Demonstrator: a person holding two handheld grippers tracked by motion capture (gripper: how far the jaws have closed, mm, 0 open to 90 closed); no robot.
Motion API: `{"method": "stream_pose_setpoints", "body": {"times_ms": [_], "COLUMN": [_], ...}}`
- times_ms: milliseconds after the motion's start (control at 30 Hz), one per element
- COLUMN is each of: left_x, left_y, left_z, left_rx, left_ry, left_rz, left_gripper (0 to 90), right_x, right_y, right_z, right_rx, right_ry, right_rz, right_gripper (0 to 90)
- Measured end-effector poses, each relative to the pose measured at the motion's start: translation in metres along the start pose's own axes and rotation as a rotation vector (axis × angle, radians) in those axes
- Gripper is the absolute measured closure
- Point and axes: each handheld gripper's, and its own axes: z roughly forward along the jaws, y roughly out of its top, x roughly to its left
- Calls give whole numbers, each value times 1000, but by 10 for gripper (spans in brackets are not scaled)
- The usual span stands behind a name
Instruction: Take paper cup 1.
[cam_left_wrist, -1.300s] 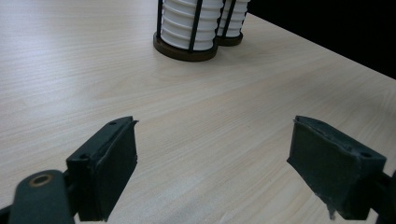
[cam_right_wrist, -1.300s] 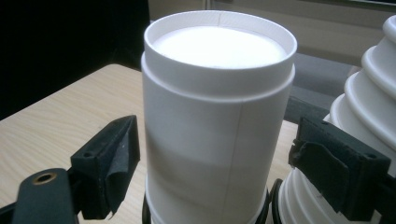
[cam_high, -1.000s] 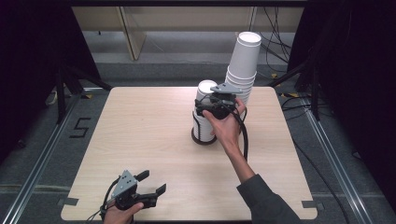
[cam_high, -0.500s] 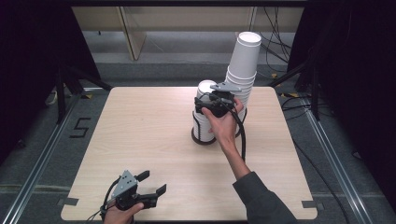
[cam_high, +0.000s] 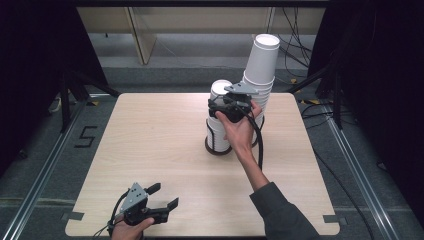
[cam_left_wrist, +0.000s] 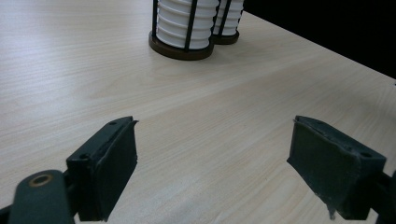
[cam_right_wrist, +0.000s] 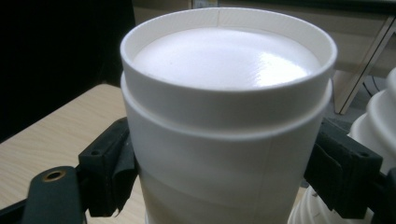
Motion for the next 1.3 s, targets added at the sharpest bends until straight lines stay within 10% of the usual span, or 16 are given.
{"method": "stream_pose_setpoints", "body": {"times_ms": [800, 1300], "left_x": [0, 1], "left_y": [-1, 0], "left_z": [1, 0], "left_rx": [0, -2], "left_ry": [-9, 11], "left_rz": [-3, -9], "left_gripper": [145, 146], "right_x": [3, 42], "right_y": [62, -2], "right_z": [-65, -97], "right_rx": [-155, -60], "right_ry": [90, 405], "right_rz": [-33, -74], "right_gripper": [190, 190]}}
